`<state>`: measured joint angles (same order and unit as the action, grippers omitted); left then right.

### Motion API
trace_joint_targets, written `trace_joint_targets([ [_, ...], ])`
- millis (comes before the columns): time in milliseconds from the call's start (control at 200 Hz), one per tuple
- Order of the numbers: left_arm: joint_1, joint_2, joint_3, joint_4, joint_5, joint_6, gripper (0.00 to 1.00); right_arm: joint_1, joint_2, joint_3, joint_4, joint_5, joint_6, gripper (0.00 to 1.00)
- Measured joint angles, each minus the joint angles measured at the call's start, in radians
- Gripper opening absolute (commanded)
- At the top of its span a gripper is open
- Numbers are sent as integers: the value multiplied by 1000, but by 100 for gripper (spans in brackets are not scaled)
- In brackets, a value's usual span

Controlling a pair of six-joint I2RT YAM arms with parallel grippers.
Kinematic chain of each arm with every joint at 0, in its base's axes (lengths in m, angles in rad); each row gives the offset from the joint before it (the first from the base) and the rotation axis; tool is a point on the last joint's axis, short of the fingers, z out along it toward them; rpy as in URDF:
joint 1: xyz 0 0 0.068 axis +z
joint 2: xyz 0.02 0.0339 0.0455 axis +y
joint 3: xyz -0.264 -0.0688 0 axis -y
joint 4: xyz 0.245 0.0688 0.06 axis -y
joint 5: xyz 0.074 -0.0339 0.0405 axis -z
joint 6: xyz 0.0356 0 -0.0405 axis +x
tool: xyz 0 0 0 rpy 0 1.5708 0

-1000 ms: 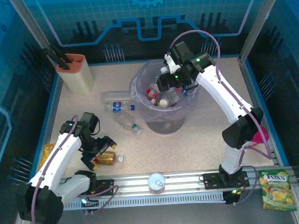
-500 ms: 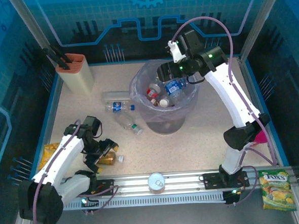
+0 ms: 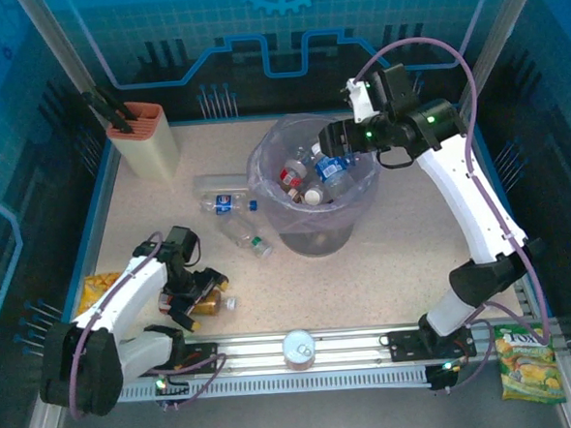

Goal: Put the plastic bottles in the bin

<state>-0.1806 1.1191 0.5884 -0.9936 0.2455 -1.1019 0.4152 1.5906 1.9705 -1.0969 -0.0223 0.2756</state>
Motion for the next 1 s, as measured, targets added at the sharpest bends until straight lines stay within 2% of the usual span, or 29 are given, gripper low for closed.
trace_joint_targets([
  [215,0,35,-18,80,-14,-33,82,-39,-193,-361,218,-12,107,86],
  [290,-3,35,-18,92,-18,-47,79,-56,-244,-436,273,-29,147,86],
  [445,-6,36,-17,108,-21,-52,72,-80,-260,-449,355,-51,188,86],
  [615,-6,35,-9,108,-35,-51,70,-116,-283,-471,411,-94,223,86],
  [856,-6,12,68,62,-139,-20,66,-129,-312,-461,443,-113,233,86],
  [1001,-6,10,197,9,-212,40,65,-130,-312,-444,447,-113,232,86],
])
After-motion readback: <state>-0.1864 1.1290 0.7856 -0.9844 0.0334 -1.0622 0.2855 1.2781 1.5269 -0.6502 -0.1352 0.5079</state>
